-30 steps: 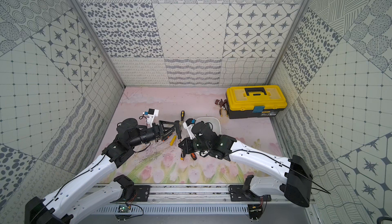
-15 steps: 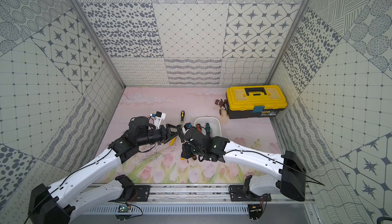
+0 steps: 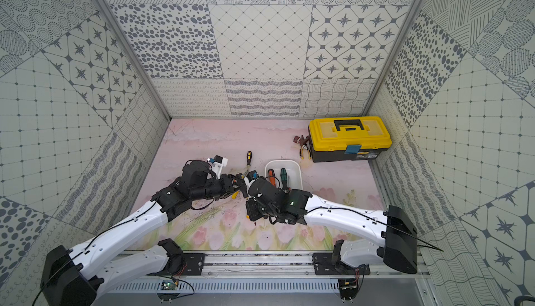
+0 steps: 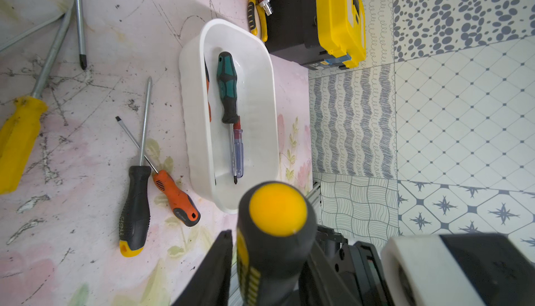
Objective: Put the screwdriver on the desktop into the storage box
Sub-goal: Pick up the screwdriver from the center of the board.
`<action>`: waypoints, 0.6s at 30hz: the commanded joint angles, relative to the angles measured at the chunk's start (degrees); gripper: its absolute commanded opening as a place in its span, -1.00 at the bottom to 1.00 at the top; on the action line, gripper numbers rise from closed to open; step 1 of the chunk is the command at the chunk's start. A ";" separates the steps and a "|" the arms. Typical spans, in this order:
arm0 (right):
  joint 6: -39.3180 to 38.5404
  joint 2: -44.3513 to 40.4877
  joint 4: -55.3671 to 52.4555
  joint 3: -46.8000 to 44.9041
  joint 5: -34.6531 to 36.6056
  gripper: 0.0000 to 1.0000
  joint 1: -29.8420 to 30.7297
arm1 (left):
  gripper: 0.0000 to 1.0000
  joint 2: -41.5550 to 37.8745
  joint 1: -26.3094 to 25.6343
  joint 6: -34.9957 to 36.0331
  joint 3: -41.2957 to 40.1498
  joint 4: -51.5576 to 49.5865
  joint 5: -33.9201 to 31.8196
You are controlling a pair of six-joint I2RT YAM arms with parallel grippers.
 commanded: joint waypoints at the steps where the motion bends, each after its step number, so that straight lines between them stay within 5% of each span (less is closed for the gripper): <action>1: -0.83 -0.91 3.05 2.01 1.38 -1.00 0.28 | -0.55 0.33 -0.35 1.25 0.91 -2.09 -2.23; 5: 0.71 -2.96 5.60 -0.19 -2.53 -1.00 -1.65 | -0.97 0.23 -0.25 0.64 0.74 -1.59 -2.84; 8: 5.58 -6.93 13.95 -7.22 -16.14 -0.28 -8.90 | -1.00 0.06 -0.28 0.57 0.50 -0.99 -2.54; 11: 13.76 -10.17 28.82 -16.68 -31.88 0.14 -17.14 | -1.00 -0.19 0.11 0.37 -0.42 1.91 -0.13; 18: 18.75 -13.87 40.13 -23.58 -41.27 0.41 -21.04 | -1.00 -0.78 1.60 -2.16 -2.46 8.58 4.63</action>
